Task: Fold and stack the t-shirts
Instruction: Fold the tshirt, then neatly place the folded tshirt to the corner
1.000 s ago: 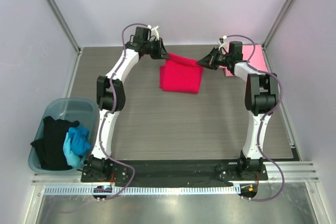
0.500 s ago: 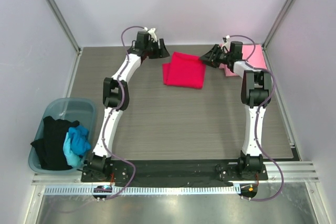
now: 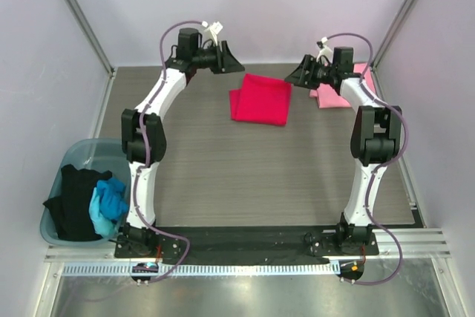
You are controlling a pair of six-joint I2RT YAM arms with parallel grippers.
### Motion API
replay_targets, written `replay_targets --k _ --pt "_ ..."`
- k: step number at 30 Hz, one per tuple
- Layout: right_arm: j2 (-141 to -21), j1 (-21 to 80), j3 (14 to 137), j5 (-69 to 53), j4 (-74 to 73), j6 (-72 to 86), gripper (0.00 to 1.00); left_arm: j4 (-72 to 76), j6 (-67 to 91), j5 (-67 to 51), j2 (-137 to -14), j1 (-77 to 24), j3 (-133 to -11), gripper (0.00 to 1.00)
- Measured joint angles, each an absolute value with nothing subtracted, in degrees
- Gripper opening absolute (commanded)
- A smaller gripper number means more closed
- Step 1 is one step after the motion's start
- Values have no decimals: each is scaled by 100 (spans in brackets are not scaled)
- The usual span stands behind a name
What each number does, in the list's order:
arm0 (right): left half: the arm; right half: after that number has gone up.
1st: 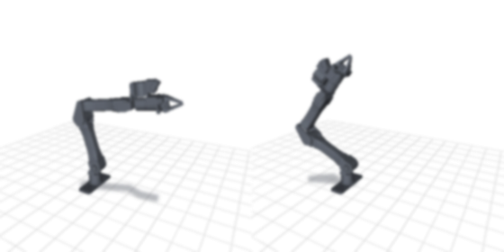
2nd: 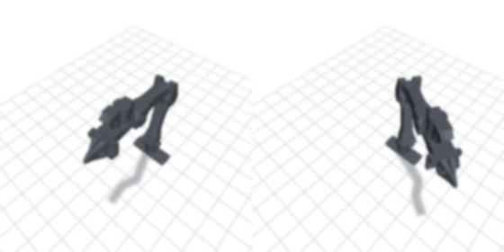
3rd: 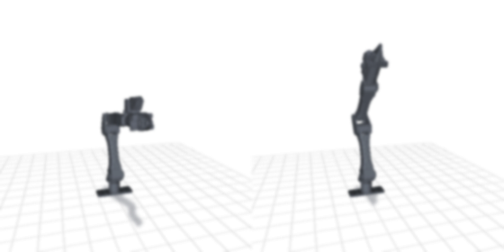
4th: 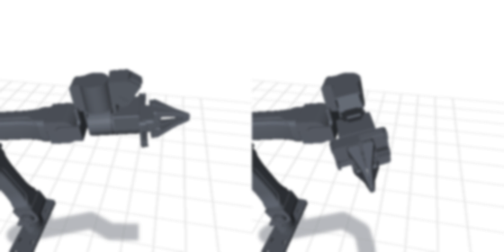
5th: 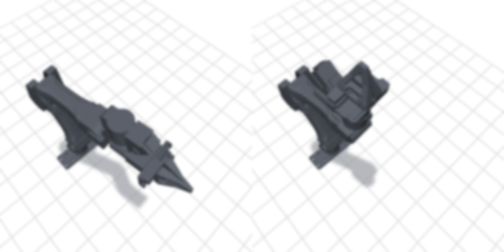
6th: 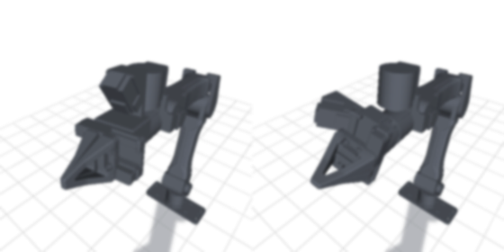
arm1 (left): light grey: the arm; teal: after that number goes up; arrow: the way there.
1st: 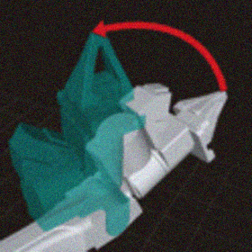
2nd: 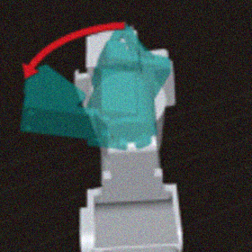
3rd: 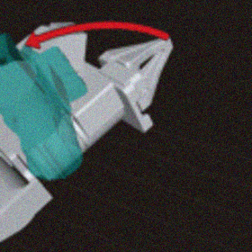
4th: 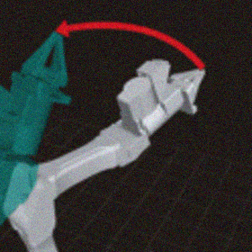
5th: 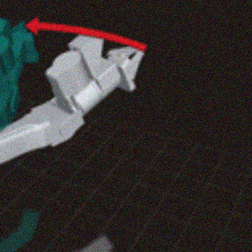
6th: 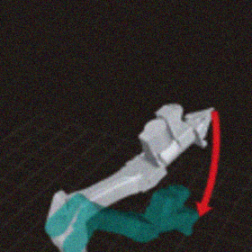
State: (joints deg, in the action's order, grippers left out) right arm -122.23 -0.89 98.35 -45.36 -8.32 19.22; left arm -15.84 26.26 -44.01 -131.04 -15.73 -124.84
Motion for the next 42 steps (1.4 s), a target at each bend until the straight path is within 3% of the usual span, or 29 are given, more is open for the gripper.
replay_targets --k 5,12,22,34,42 --pt "-12446 -95 9598 -4580 -1297 1667 72 -1264 3120 -5671 -13321 -1695 -11579 39" --pt "-12766 -97 9598 -4576 -1490 1640 73 -1306 3363 -6257 -14049 -1800 -11434 38" --pt "-13150 -97 9657 -4574 -1332 1756 75 -1184 3566 -6475 -14164 -1776 -11439 39" --pt "-14003 -119 10204 -5295 -104 3159 77 -1282 3516 -6469 -14575 -1750 -11439 40" --pt "-14256 -1 10331 -5476 478 3695 73 -1420 3385 -6453 -14639 -1763 -11439 40"
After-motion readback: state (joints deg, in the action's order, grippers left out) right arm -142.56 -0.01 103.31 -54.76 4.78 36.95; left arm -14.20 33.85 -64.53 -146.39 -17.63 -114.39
